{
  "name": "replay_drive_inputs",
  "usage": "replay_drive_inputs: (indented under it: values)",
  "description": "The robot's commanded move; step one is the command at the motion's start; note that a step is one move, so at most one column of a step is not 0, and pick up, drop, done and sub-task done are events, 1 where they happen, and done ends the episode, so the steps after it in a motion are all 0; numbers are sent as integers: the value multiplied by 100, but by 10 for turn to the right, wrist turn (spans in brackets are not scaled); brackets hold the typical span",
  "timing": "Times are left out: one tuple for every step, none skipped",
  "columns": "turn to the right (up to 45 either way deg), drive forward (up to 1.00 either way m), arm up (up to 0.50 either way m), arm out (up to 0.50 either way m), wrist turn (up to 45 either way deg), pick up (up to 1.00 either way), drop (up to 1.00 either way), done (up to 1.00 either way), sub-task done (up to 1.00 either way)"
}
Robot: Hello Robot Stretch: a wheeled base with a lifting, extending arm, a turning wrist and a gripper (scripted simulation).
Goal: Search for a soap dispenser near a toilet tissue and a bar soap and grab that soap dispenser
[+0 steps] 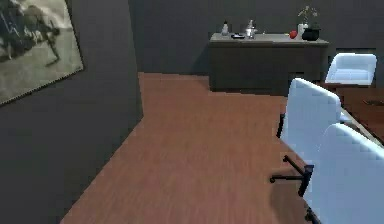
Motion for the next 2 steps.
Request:
replay_drive_inputs:
  values:
    - [0,100,0,0,0,0,0,0,0]
    - [0,100,0,0,0,0,0,0,0]
